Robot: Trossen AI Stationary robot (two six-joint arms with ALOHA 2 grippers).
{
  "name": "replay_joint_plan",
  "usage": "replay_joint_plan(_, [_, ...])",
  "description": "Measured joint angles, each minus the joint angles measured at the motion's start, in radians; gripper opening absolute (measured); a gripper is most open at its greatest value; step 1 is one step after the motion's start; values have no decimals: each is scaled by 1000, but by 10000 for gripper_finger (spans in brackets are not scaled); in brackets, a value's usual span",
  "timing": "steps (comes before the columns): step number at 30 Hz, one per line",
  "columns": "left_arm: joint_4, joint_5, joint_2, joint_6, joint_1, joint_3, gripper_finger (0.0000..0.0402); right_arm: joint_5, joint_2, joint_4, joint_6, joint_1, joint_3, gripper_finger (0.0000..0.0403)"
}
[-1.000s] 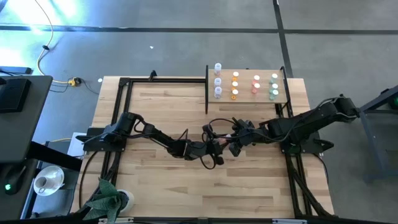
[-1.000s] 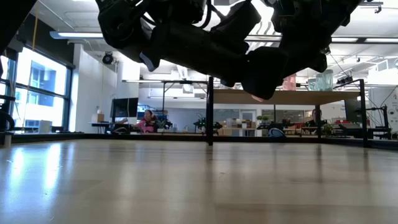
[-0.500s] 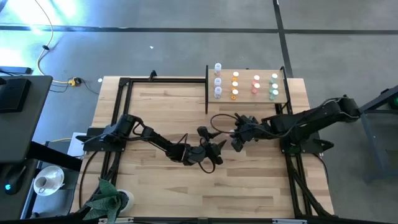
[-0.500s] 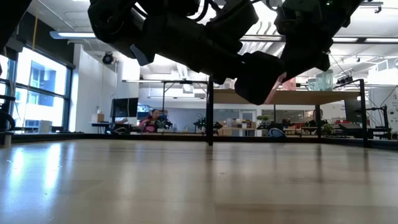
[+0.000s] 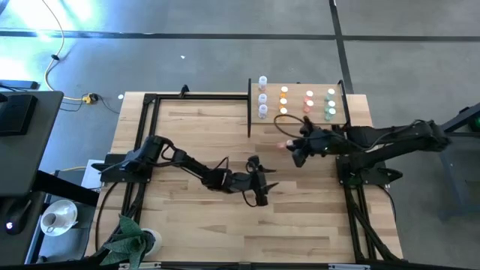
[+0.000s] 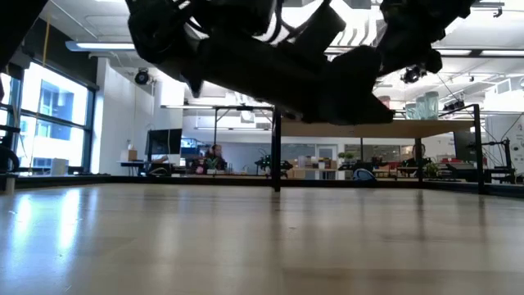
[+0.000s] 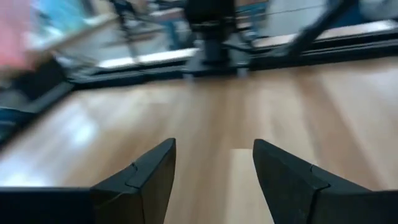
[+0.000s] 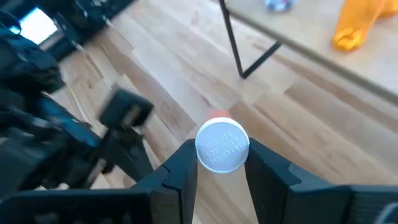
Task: Pick and place medicine bottles onto shelf by color
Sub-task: Put the pink pill bottle on the shelf aligned with the other pink pill bottle
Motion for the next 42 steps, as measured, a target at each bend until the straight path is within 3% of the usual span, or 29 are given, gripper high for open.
replay_joint_plan(5, [-4,213,0,-120,43,0,205,-1,-61,-4,-28,-26,0,103])
replay_joint_plan(13, [-4,353,0,-197,84,0,204,-46,-116,-17,-39,-64,7,103])
replay_joint_plan(17, [-4,360,0,-197,87,0,204,-37,-108,-124,-66,-80,100,103])
replay_joint_plan(23, [-4,363,0,-195,86,0,204,76,-57,-373,-69,-89,300,103])
replay_joint_plan(28, [-3,364,0,-195,86,0,204,82,11,-552,-22,-160,419,103])
replay_joint_plan(34, [-3,396,0,-195,86,0,204,28,107,-694,-52,-313,508,103])
replay_joint_plan(42, [-3,408,0,-195,86,0,204,-93,190,-706,-141,-510,504,103])
